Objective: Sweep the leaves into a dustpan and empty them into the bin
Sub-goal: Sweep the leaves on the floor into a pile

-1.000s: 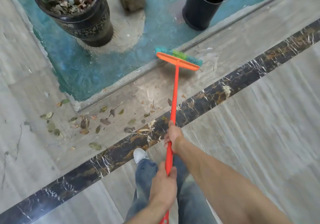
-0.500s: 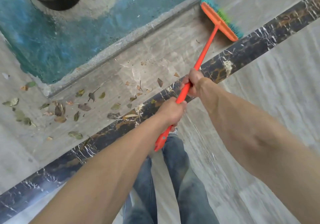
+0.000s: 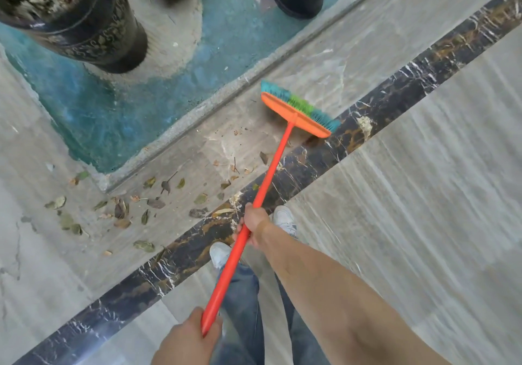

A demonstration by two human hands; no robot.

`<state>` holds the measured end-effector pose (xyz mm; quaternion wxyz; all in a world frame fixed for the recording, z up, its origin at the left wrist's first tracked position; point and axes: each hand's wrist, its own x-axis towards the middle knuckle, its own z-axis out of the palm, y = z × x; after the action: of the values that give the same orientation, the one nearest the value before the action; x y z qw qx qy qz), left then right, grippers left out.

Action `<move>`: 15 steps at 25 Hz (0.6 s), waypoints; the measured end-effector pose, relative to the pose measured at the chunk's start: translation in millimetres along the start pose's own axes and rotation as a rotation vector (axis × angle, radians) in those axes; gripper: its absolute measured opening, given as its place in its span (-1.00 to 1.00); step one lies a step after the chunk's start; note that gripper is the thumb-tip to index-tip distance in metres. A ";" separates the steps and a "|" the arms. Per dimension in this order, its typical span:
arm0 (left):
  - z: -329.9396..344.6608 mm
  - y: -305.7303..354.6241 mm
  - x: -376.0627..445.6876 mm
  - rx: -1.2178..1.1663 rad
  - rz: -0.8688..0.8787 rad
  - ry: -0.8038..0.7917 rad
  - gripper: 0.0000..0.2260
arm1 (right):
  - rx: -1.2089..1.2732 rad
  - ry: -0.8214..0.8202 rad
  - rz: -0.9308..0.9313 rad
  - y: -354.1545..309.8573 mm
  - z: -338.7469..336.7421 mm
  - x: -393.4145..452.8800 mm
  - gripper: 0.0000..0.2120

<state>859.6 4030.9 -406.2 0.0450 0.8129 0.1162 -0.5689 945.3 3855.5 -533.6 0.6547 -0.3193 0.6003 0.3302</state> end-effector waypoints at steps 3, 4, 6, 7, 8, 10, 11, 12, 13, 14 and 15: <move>-4.0 97.8 63.6 -0.059 0.183 0.004 -0.78 | 0.094 0.083 -0.177 -72.8 -45.5 14.5 -0.83; -5.3 146.5 86.6 -0.098 0.290 0.024 -0.75 | 0.099 0.136 -0.237 -104.7 -65.7 25.3 -0.84; -7.6 236.5 117.6 -0.270 0.453 -0.034 -0.74 | 0.052 0.221 -0.302 -159.5 -109.2 43.1 -0.77; -6.8 270.6 131.8 -0.357 0.477 -0.081 -0.75 | 0.029 0.249 -0.319 -179.0 -130.0 50.5 -0.74; -5.2 292.6 143.8 -0.423 0.464 -0.152 -0.75 | 0.009 0.258 -0.319 -190.7 -147.4 59.3 -0.72; -1.9 300.5 160.7 -0.529 0.394 -0.363 -0.80 | -0.045 0.231 -0.270 -191.0 -163.4 76.8 -0.73; -3.2 287.5 164.5 -0.569 0.343 -0.443 -0.82 | -0.066 0.208 -0.239 -179.0 -159.2 84.1 -0.76; -1.8 264.4 165.1 -0.589 0.306 -0.478 -0.82 | -0.095 0.196 -0.206 -160.2 -147.1 87.8 -0.81; 0.7 230.7 156.6 -0.557 0.259 -0.472 -0.78 | -0.129 0.170 -0.160 -136.0 -129.2 85.3 -0.87; 5.8 191.9 143.7 -0.541 0.181 -0.401 -0.71 | -0.169 0.124 -0.100 -110.5 -109.6 79.8 -0.89; 15.1 143.8 125.8 -0.521 0.100 -0.311 -0.64 | -0.203 0.099 -0.050 -78.6 -89.7 72.8 -0.88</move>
<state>921.3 3905.8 -537.6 0.2969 0.6819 0.2096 -0.6347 962.2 3740.6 -611.2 0.5968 -0.4145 0.5872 0.3567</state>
